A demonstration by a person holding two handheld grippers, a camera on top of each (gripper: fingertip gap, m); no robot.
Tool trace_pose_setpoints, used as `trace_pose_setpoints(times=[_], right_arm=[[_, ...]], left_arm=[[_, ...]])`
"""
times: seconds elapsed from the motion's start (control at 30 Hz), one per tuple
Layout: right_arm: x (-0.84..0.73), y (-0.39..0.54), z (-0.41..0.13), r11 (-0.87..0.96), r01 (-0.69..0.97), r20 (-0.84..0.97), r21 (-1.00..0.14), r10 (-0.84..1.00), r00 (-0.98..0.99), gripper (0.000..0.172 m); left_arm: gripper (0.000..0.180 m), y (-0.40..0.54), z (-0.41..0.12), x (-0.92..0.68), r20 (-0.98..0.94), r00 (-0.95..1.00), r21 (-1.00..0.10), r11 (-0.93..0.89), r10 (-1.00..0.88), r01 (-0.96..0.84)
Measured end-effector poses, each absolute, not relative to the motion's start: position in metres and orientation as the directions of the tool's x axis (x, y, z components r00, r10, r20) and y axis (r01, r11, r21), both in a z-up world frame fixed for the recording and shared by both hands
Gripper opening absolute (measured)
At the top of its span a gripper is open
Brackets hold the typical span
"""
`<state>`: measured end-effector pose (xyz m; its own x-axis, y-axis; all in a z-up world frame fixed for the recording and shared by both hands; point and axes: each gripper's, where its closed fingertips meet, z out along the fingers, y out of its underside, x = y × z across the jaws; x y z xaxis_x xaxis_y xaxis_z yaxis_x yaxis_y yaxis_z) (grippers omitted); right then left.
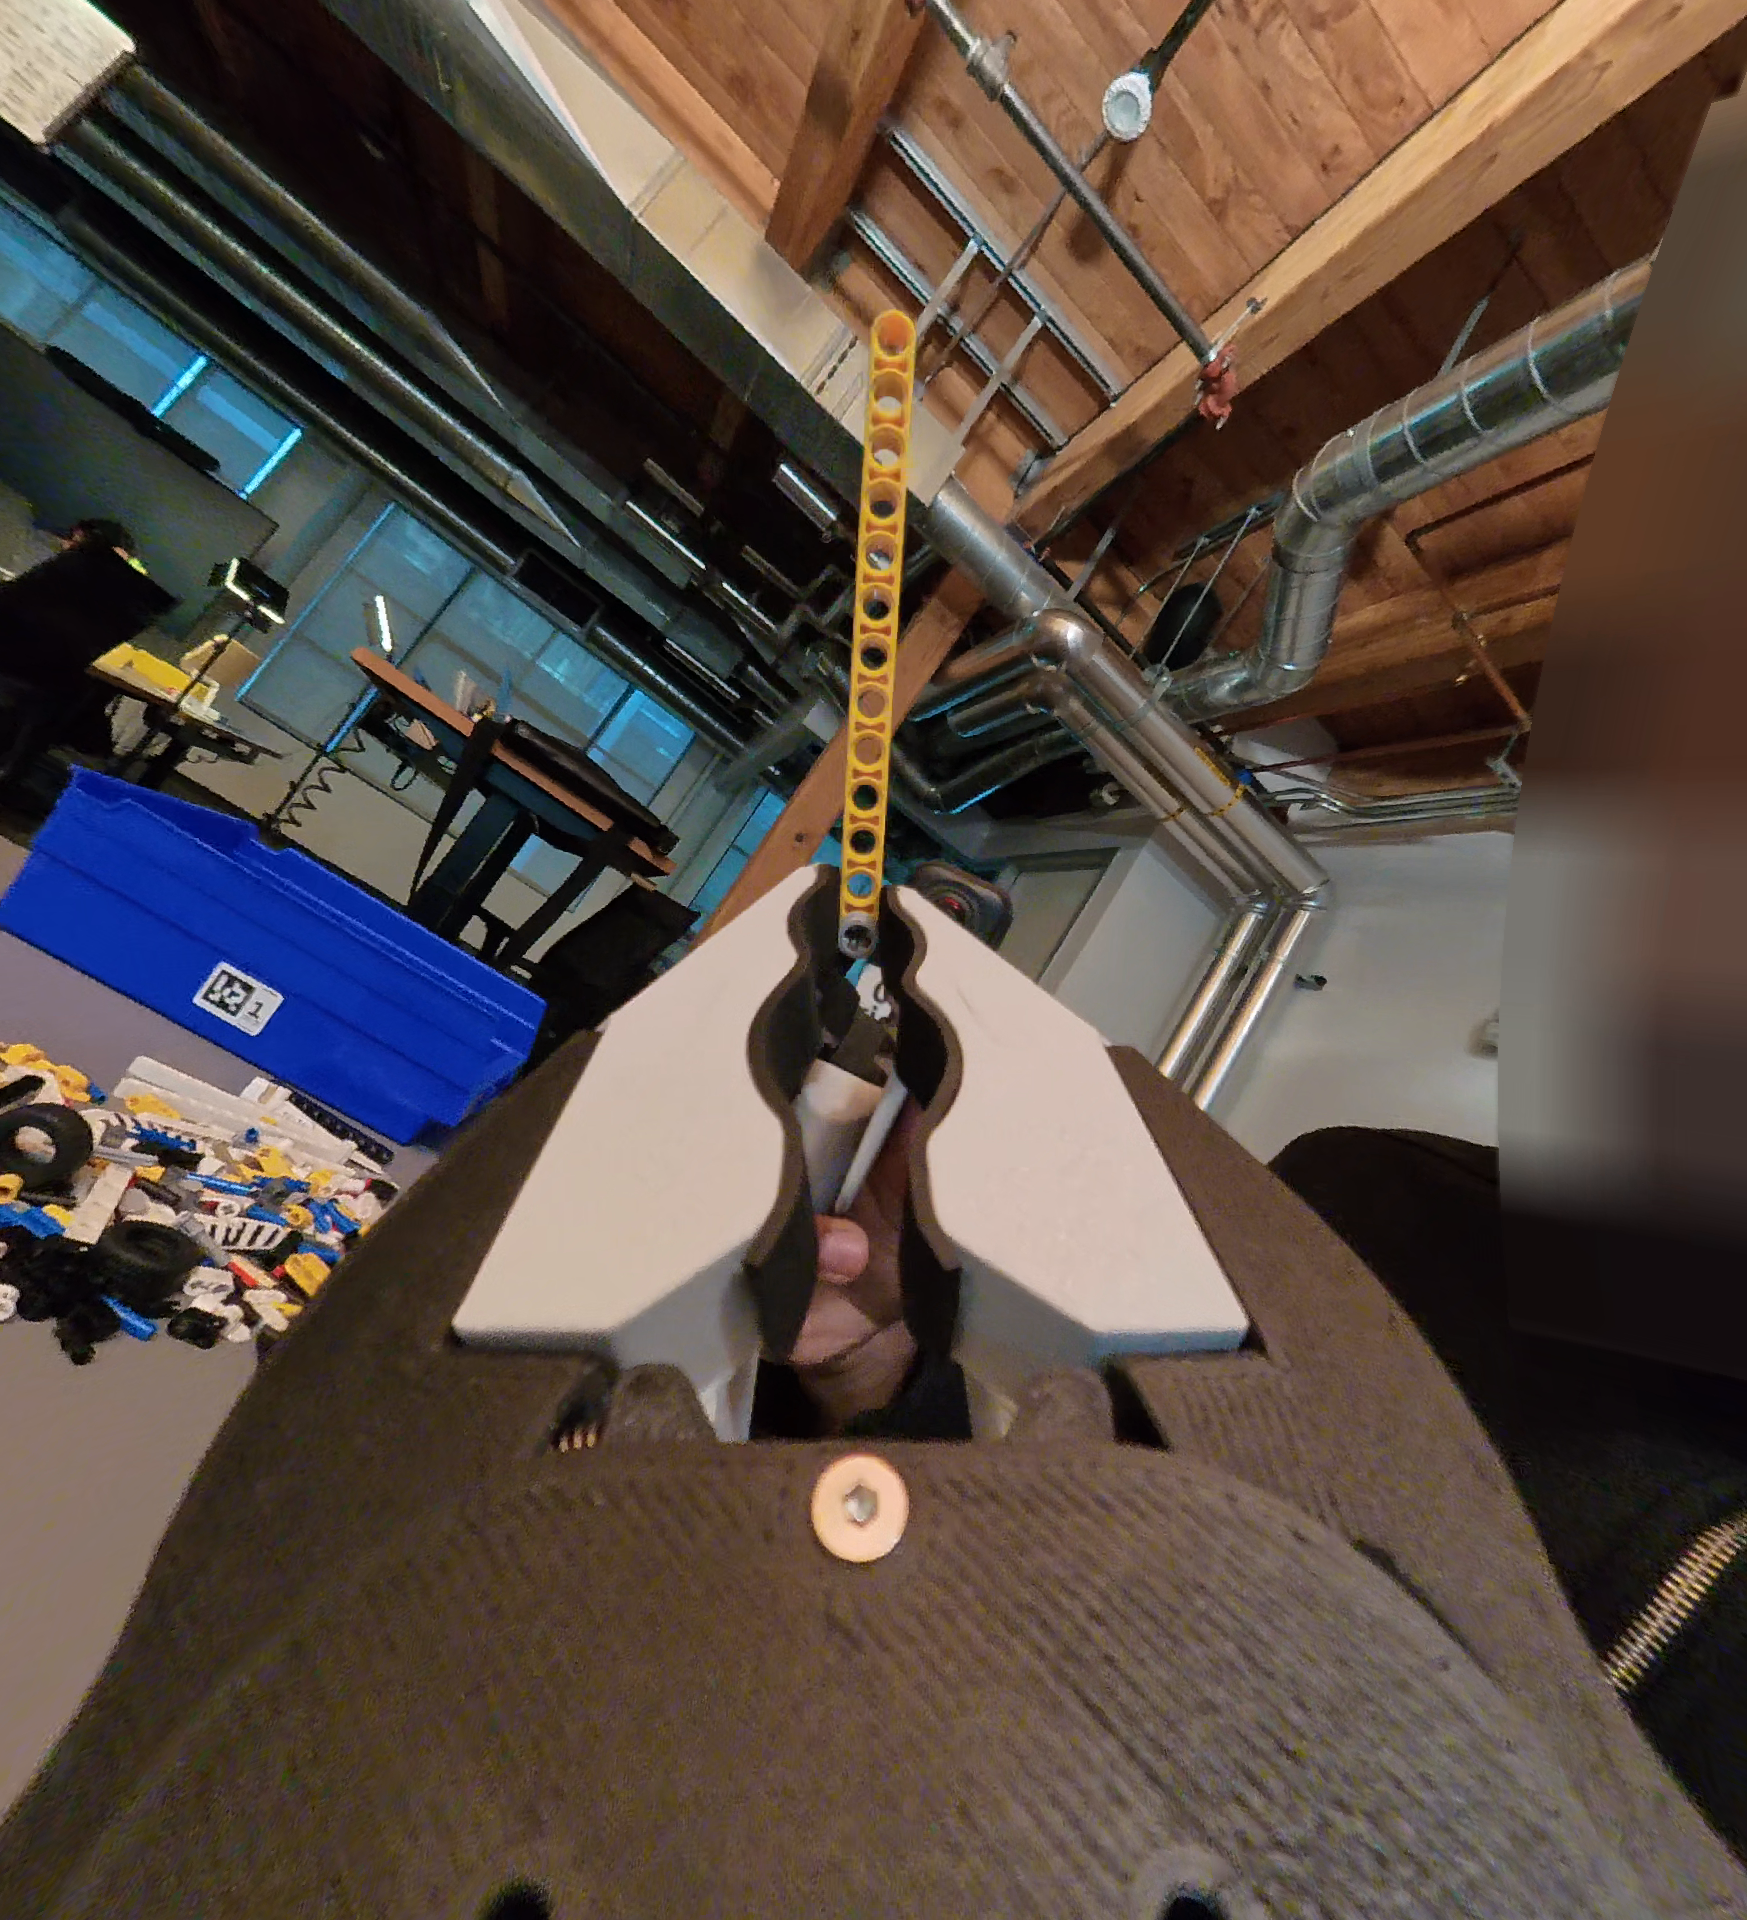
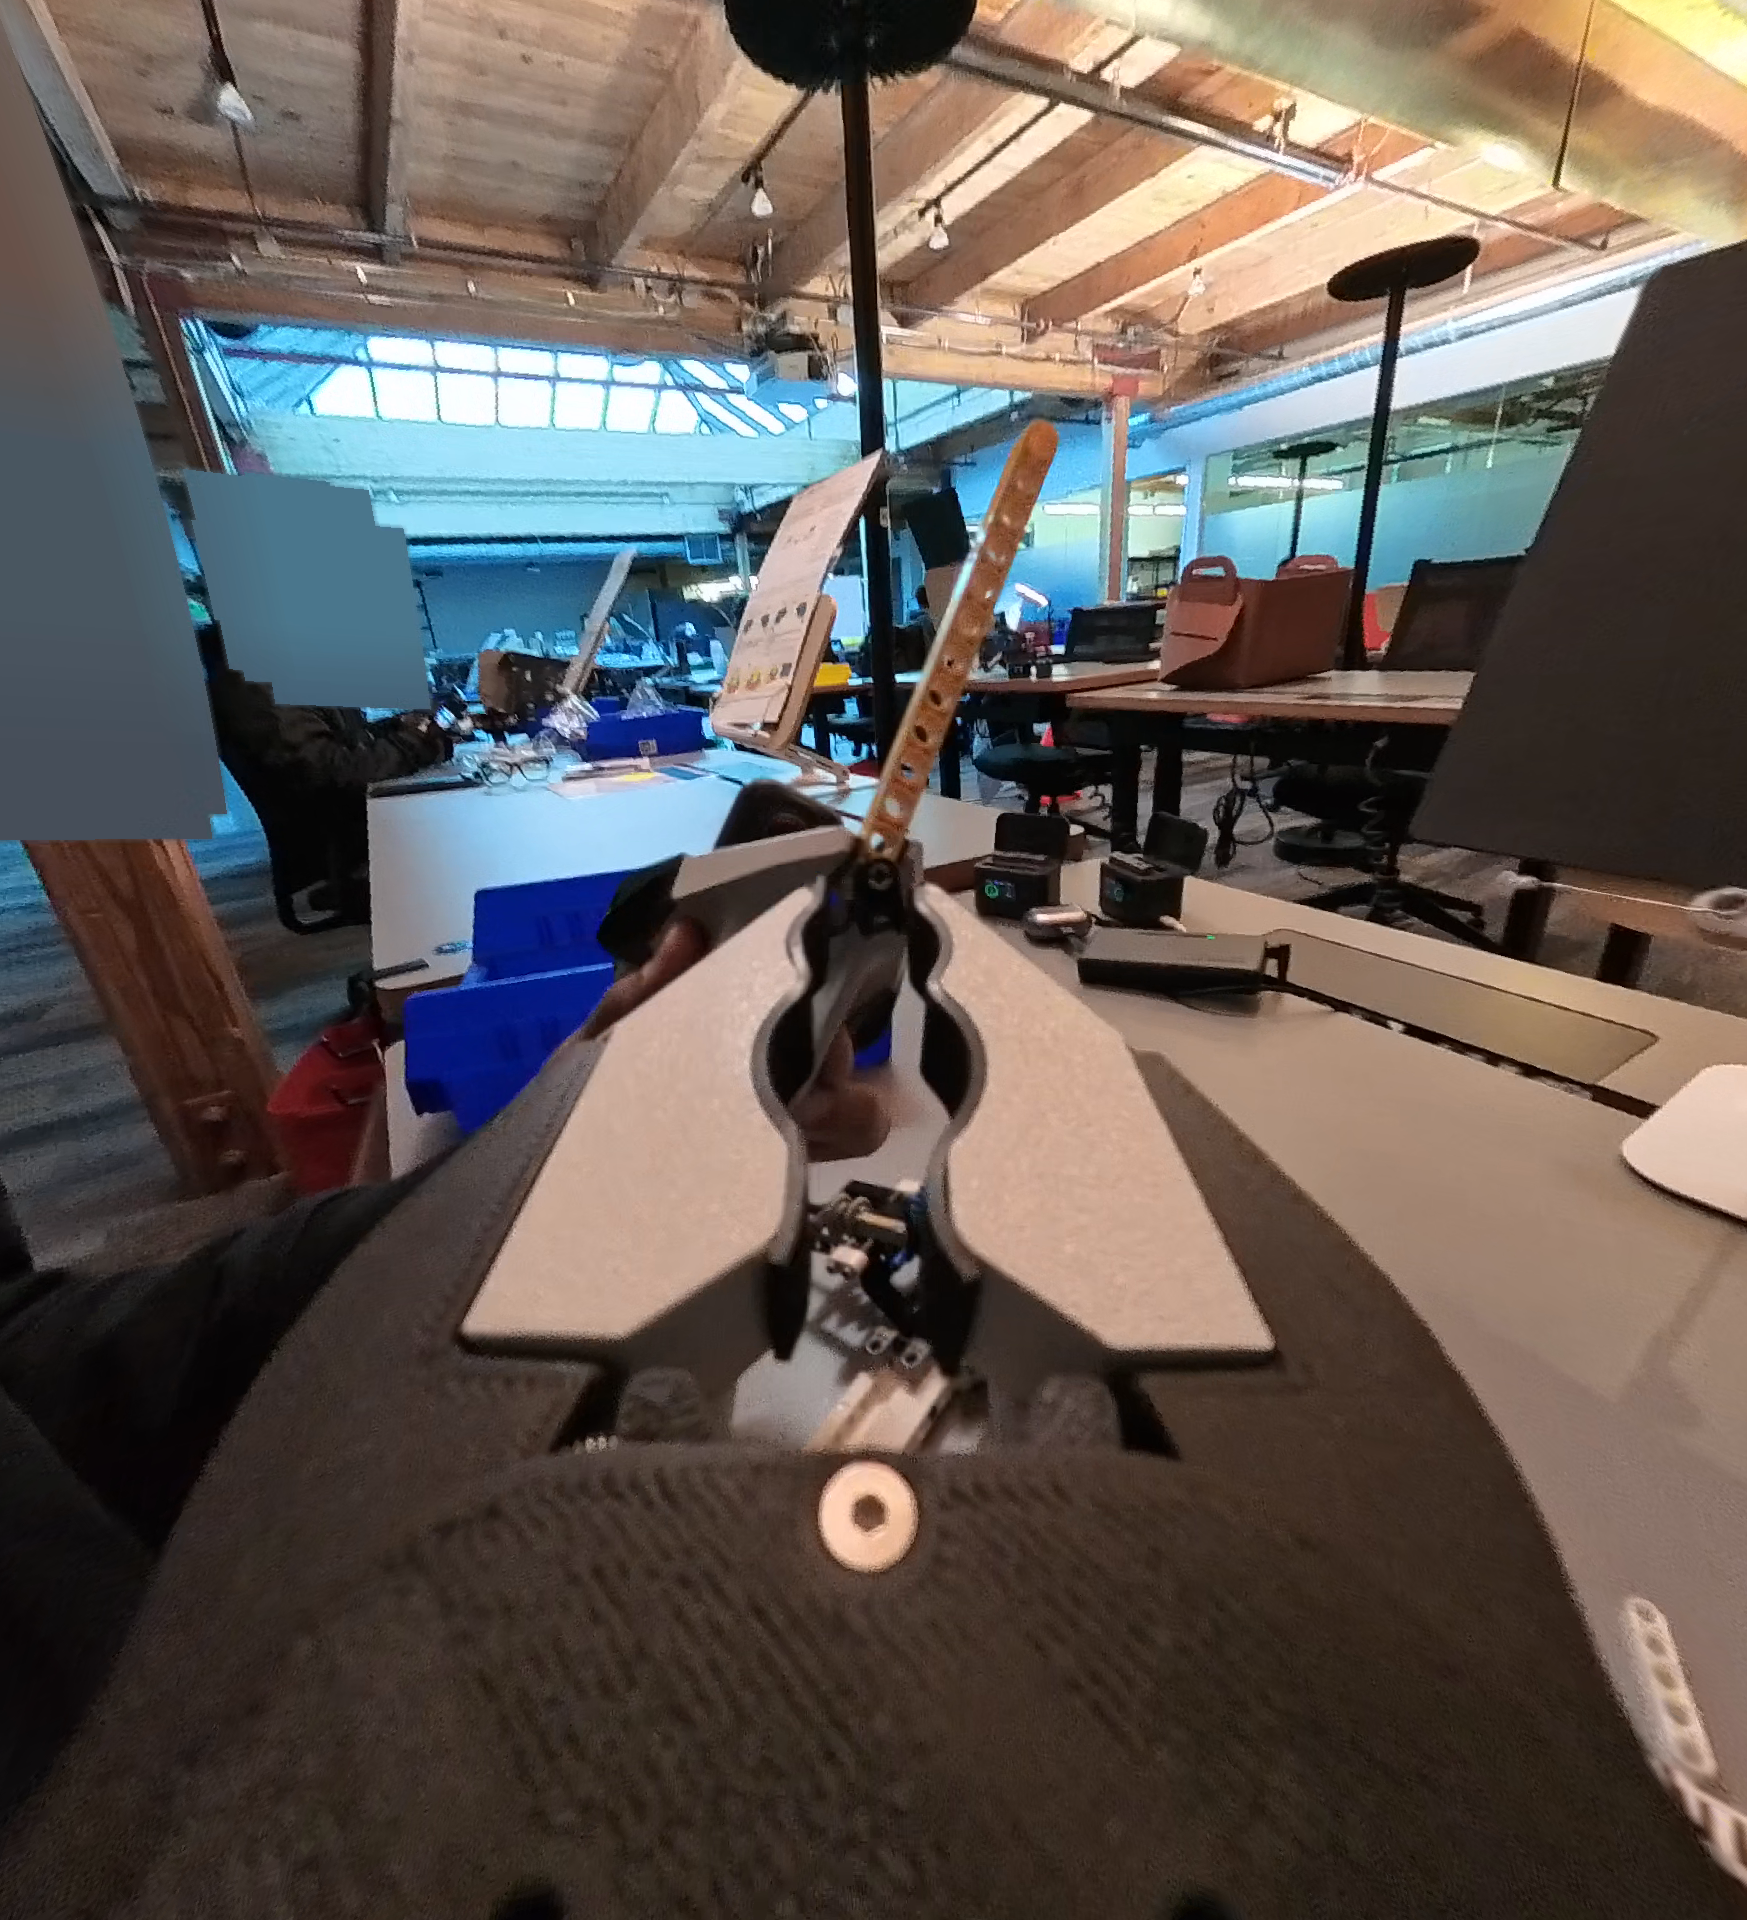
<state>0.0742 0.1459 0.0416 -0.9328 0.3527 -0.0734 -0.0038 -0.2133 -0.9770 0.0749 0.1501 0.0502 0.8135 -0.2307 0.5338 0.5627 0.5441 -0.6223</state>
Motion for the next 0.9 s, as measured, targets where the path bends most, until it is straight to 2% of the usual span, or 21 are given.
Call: trace_pose_setpoints(times=[0.17, 0.27, 0.33, 0.37, 0.4, 0.43, 0.47, 0.53, 0.63, 0.7, 0.77, 0.83, 0.9], right_arm=[[0.074, 0.150, 0.045, -0.248, 0.038, -0.116, -0.968, 0.305, -0.945, 0.006], [0.074, 0.158, 0.055, -0.329, 0.091, -0.181, -0.940, 0.256, -0.949, 0.004], [0.074, 0.163, 0.061, -0.386, 0.124, -0.223, -0.914, 0.223, -0.949, 0.005], [0.073, 0.172, 0.068, -0.445, 0.128, -0.245, -0.886, 0.216, -0.945, 0.005], [0.069, 0.199, 0.087, -0.583, 0.123, -0.290, -0.803, 0.201, -0.936, 0.005], [0.061, 0.235, 0.104, -0.683, 0.138, -0.344, -0.717, 0.175, -0.922, 0.005], [0.054, 0.260, 0.110, -0.691, 0.108, -0.351, -0.714, 0.220, -0.910, 0.004], [0.040, 0.268, 0.092, -0.484, -0.007, -0.247, -0.875, 0.459, -0.854, 0.005], [0.023, 0.244, 0.033, -0.169, 0.108, -0.185, -0.980, 0.547, -0.817, 0.005], [-0.004, 0.248, -0.027, 0.067, 0.218, -0.124, -0.974, 0.646, -0.753, 0.005], [-0.032, 0.275, -0.091, 0.274, 0.359, -0.030, -0.892, 0.756, -0.654, 0.005], [-0.048, 0.304, -0.129, 0.339, 0.453, 0.024, -0.824, 0.820, -0.571, 0.005], [-0.057, 0.325, -0.145, 0.335, 0.486, 0.040, -0.807, 0.852, -0.522, 0.006]], left_arm=[[0.003, 0.154, 0.052, 0.074, 0.566, 0.770, -0.561, 0.548, -0.293, 0.621], [0.003, 0.159, 0.059, 0.075, 0.584, 0.740, -0.503, 0.567, -0.332, 0.652], [0.004, 0.162, 0.061, 0.076, 0.592, 0.744, -0.510, 0.570, -0.310, 0.644], [0.004, 0.145, 0.063, 0.067, 0.602, 0.741, -0.452, 0.638, -0.298, 0.624], [0.004, 0.117, 0.061, 0.055, 0.616, 0.724, -0.371, 0.696, -0.311, 0.615], [0.004, 0.094, 0.054, 0.043, 0.632, 0.724, -0.355, 0.728, -0.275, 0.586], [0.004, 0.081, 0.049, 0.037, 0.639, 0.744, -0.400, 0.743, -0.194, 0.537], [0.004, 0.075, 0.060, 0.042, 0.602, 0.779, -0.428, 0.754, -0.173, 0.498], [0.004, 0.095, 0.066, 0.051, 0.581, 0.788, -0.456, 0.721, -0.203, 0.521], [0.004, 0.095, 0.064, 0.050, 0.592, 0.766, -0.411, 0.725, -0.249, 0.553], [0.004, 0.093, 0.061, 0.047, 0.607, 0.755, -0.390, 0.735, -0.248, 0.555], [0.004, 0.092, 0.060, 0.045, 0.613, 0.755, -0.395, 0.738, -0.231, 0.547], [0.004, 0.096, 0.058, 0.045, 0.620, 0.760, -0.428, 0.728, -0.195, 0.536]])
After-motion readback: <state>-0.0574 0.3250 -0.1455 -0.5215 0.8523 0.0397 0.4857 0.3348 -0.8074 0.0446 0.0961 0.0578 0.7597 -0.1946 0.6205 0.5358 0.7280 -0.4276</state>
